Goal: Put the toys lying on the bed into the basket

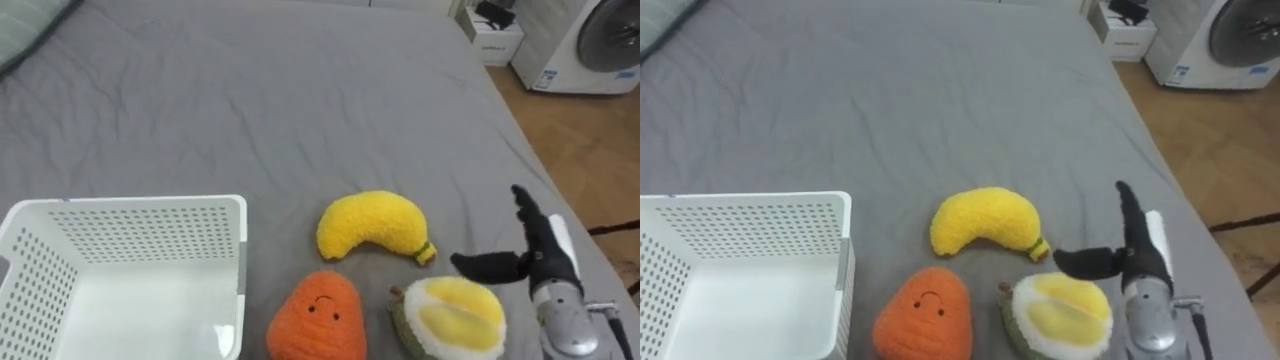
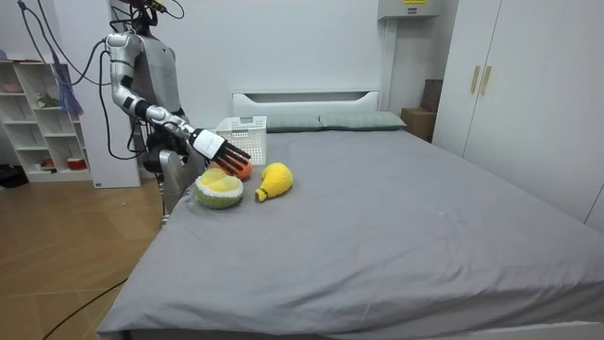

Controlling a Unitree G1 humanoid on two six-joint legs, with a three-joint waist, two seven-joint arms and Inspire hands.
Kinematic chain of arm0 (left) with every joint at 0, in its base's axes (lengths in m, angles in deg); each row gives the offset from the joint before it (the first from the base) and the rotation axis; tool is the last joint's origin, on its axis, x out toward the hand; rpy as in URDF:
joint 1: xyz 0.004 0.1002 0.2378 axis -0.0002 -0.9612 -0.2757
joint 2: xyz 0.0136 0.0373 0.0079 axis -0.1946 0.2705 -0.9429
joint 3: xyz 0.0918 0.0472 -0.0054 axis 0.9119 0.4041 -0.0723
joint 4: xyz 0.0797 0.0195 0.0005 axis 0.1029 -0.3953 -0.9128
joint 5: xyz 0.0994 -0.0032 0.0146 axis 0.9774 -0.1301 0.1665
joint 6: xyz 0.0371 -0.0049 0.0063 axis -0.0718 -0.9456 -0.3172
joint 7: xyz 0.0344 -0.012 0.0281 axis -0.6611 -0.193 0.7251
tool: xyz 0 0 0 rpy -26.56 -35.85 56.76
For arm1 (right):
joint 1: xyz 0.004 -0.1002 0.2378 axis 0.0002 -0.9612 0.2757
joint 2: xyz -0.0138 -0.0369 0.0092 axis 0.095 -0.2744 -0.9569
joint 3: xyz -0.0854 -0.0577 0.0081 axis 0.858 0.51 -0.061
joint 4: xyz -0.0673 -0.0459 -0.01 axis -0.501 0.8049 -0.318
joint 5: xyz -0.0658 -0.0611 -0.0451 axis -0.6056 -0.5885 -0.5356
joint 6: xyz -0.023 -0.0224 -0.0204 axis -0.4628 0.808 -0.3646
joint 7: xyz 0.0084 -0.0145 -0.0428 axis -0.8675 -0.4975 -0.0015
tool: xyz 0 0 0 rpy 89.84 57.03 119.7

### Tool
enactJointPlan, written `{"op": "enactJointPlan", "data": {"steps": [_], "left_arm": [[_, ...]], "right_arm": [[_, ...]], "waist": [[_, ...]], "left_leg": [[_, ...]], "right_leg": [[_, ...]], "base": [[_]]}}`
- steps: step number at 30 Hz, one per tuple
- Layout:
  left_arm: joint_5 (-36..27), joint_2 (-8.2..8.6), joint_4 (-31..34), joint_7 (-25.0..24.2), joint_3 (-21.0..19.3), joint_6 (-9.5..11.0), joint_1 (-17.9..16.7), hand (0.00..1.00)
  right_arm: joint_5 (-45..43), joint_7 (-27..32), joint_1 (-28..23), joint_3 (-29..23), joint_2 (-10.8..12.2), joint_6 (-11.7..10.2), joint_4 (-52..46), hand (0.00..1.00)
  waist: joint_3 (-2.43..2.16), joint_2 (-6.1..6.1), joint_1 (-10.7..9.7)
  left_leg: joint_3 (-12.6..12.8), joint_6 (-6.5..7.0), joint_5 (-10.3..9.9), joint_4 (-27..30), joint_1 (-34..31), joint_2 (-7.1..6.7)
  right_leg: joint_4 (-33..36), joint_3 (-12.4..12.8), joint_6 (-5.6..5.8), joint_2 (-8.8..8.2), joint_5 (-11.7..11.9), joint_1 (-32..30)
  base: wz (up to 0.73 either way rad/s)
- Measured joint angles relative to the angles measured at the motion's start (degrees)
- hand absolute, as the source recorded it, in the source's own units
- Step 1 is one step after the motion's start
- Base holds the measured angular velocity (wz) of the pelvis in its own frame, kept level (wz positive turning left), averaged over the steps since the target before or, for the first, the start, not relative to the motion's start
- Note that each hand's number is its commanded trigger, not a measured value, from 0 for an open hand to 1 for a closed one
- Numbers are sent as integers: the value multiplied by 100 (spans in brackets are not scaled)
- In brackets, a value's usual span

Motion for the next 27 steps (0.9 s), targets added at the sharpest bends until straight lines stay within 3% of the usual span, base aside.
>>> {"op": "enactJointPlan", "data": {"steps": [3,9,12,19,20,21,22,23,27], "left_arm": [[55,-2,19,-62,-10,-92,-28,0],[61,-8,128,-51,0,-311,-63,0],[52,-9,152,-51,9,-341,-32,0],[57,-19,220,-40,4,-378,-16,0],[57,-19,236,-40,4,-380,0,0],[58,-19,246,-39,8,-383,13,0],[58,-19,247,-39,8,-386,21,0],[58,-20,253,-39,8,-395,40,0],[59,-26,284,-38,74,-417,63,0]], "right_arm": [[-172,-409,-1,16,-3,192,265,0],[-714,-978,10,235,-52,297,847,0],[-919,-1084,161,233,-128,287,1388,0],[-1222,-1153,347,223,-171,352,1979,0],[-1249,-1155,375,224,-177,370,2033,21],[-1266,-1158,385,225,-187,371,2064,61],[-1270,-1158,386,228,-193,370,2077,77],[-1280,-1156,389,229,-207,372,2099,100],[-1294,-1132,417,218,-306,376,2128,100]], "waist": [[7,-12,56],[-1,-83,126],[0,-146,168],[9,-141,210],[9,-142,220],[9,-141,230],[9,-141,238],[9,-140,268],[8,-123,324]], "left_leg": [[-25,0,0,12,-4,-4],[-108,0,0,33,10,-16],[-161,0,0,31,26,-21],[-248,0,-1,31,3,-22],[-249,0,-3,31,-2,-23],[-256,0,-3,31,-6,-25],[-258,0,-3,31,-6,-26],[-259,0,-3,31,-7,-27],[-268,0,-2,31,-7,-28]], "right_leg": [[-1,-17,0,-7,0,13],[-78,-86,3,-12,-2,110],[-110,-107,5,-15,1,168],[-106,-165,4,-19,1,188],[-104,-187,5,-28,1,183],[-104,-210,5,-35,1,183],[-104,-215,5,-39,1,184],[-104,-220,5,-39,1,184],[-105,-231,5,-28,2,188]], "base": [[1],[7],[9],[6],[0],[0],[0],[0],[0]]}}
